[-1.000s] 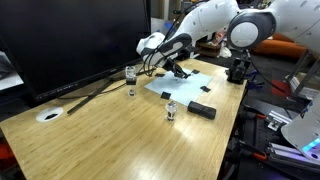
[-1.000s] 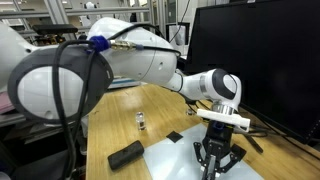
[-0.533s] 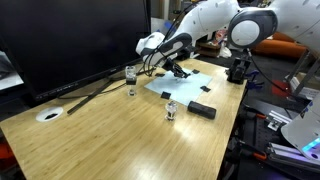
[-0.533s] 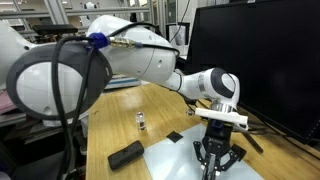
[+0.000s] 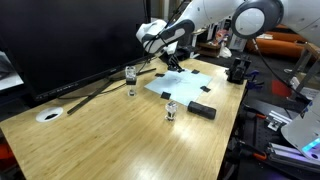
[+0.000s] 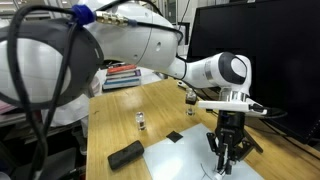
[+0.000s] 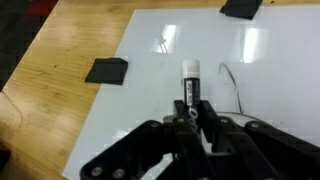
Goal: Draw an "x" on the paper
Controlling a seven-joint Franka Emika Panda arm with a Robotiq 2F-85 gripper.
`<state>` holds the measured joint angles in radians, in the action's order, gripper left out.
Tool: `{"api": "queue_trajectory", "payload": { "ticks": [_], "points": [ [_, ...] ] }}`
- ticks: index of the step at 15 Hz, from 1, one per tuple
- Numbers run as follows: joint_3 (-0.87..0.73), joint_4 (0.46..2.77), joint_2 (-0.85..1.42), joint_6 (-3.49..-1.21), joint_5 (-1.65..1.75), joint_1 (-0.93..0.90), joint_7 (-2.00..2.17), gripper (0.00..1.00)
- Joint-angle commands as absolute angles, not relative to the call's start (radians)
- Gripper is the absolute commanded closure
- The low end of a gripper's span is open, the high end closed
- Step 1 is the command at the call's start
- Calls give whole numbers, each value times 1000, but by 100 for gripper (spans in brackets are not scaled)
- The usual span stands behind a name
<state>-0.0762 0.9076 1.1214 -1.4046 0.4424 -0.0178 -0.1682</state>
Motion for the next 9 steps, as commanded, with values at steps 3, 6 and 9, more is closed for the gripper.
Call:
{"api": "queue_trajectory", "payload": {
  "ticks": [3, 6, 9],
  "points": [
    [-28, 1101, 976, -1508, 405, -10, -150, 95],
    [-4, 1209, 912, -1544, 418, -10, -194, 95],
    [-6, 1343, 849, -1595, 428, -19, -268, 95]
  ]
}}
